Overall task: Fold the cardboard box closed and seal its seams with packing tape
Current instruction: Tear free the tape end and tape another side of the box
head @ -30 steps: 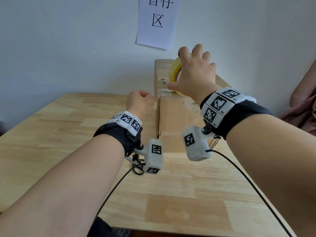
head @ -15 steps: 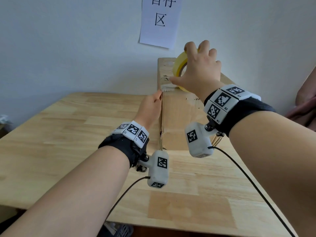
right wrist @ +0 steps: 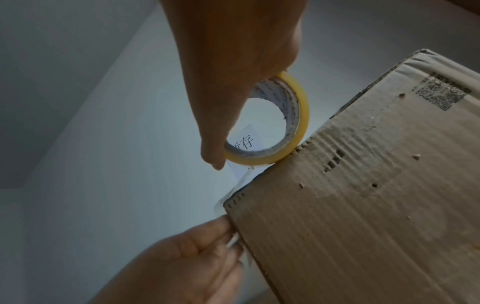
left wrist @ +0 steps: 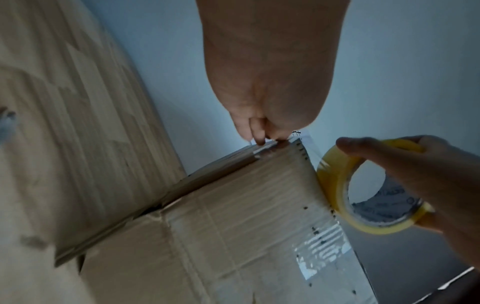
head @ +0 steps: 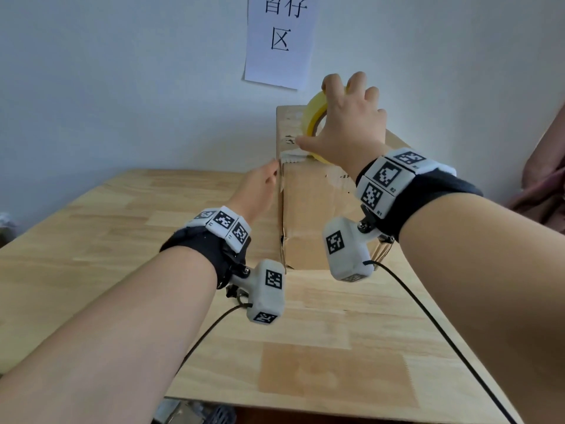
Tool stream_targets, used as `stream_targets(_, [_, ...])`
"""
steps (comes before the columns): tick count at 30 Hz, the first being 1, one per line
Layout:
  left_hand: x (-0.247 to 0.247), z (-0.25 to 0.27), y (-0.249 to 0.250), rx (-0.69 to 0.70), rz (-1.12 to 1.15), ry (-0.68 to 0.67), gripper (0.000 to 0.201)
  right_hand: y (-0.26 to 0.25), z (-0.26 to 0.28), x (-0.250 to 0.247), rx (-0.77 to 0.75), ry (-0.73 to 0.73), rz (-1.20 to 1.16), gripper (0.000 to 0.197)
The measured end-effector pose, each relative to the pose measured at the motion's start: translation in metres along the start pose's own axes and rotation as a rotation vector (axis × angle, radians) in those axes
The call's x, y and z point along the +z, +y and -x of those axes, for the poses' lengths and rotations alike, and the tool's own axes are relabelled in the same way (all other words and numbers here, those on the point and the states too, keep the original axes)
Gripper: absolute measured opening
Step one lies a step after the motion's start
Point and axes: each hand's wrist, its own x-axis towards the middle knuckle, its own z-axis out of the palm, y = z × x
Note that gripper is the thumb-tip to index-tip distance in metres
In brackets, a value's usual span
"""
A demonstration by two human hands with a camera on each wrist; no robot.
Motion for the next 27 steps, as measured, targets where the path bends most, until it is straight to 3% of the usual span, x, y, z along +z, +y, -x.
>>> stream_targets(5, [0.023, 0.013, -0.011, 0.053, -0.053, -0.031, 0.052, 0.003, 0.0, 0.003, -0.001, 0.024, -0.004, 0.078])
stream_targets(8, [0.011, 0.009, -0.007, -0.024, -0.197, -0.102, 0.046, 0.003, 0.0, 0.003, -0.004, 0.02, -0.008, 0.08])
stream_targets(10, [-0.003, 0.001, -0.002, -0.033, -0.286, -0.067, 0.042, 0.003, 0.0, 0.003, -0.008, 0.017, -0.008, 0.081])
stream_targets(12, [-0.014, -0.008, 0.002, 0.016, -0.208, -0.042, 0.049, 0.004, 0.001, 0.003, -0.002, 0.022, -0.03, 0.079])
stream_targets(16, [-0.02, -0.026, -0.005, 0.114, -0.145, -0.125, 0.051, 0.009, 0.001, 0.004, 0.001, 0.043, -0.087, 0.068])
stream_targets(23, [-0.016, -0.031, -0.02, 0.143, -0.077, -0.046, 0.046, 0.011, -0.001, 0.005, -0.012, 0.037, -0.077, 0.067])
stream_targets(27, [-0.011, -0.028, -0.024, 0.164, -0.119, -0.057, 0.054, 0.012, -0.001, 0.007, -0.017, 0.066, -0.077, 0.067])
